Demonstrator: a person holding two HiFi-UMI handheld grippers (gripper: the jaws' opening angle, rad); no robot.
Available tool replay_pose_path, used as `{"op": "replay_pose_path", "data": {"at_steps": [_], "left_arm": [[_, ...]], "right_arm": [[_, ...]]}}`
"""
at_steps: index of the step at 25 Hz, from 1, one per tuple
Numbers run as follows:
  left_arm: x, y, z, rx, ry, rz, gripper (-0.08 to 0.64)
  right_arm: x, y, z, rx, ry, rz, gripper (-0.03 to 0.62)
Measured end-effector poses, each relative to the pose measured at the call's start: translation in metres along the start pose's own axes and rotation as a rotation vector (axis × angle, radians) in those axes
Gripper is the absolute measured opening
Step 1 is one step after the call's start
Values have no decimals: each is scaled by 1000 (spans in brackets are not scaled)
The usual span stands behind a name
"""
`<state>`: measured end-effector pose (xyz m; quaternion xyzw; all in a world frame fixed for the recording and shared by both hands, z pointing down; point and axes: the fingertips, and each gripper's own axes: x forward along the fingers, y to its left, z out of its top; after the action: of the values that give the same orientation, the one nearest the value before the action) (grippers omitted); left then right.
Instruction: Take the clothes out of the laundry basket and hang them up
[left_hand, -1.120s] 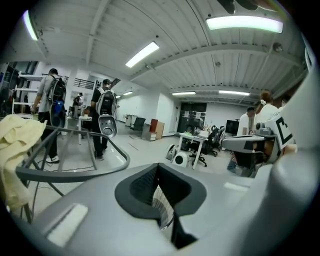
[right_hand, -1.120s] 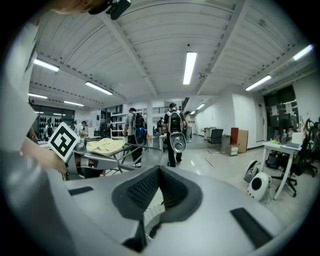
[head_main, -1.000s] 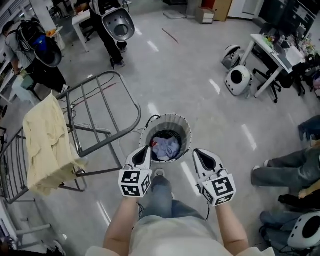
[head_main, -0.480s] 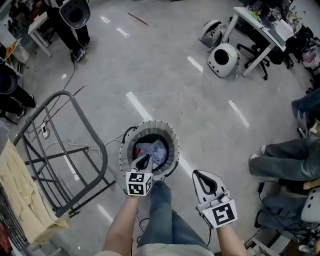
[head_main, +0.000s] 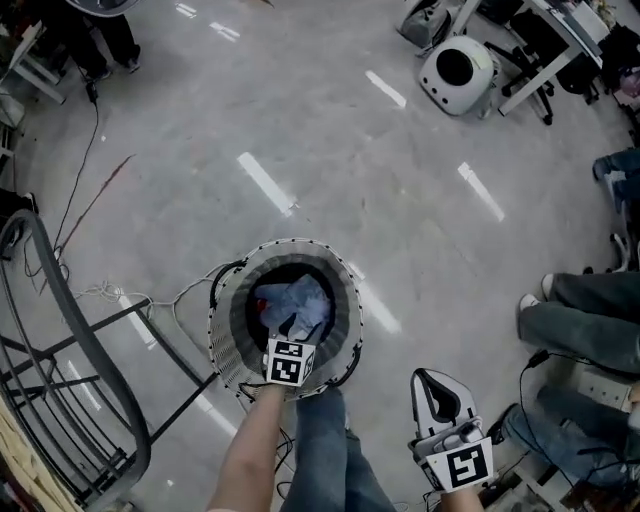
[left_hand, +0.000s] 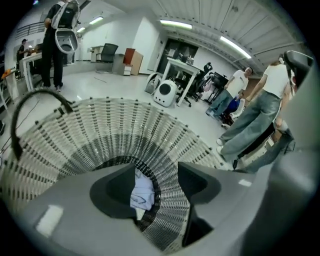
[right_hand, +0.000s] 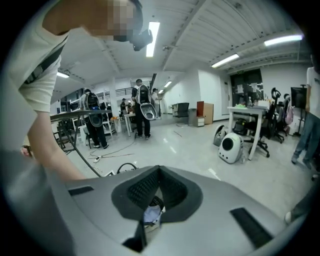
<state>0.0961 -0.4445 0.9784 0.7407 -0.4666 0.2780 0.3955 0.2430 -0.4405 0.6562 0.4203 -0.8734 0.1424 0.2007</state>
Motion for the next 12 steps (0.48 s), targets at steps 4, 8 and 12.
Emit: {"op": "replay_pose_path", "data": {"at_steps": [4,8,12], "left_arm": [[57,10,-33,28,83,-35,287],[113,18,-72,39,177,-32,317],[151,27,-107,15,244,-23,347]], "right_arm": [[20,-14,-44,31,28,-35,2],[31,-22,-83,59,30,-45,2],[33,-23,-96,67,29,-46,2]]}}
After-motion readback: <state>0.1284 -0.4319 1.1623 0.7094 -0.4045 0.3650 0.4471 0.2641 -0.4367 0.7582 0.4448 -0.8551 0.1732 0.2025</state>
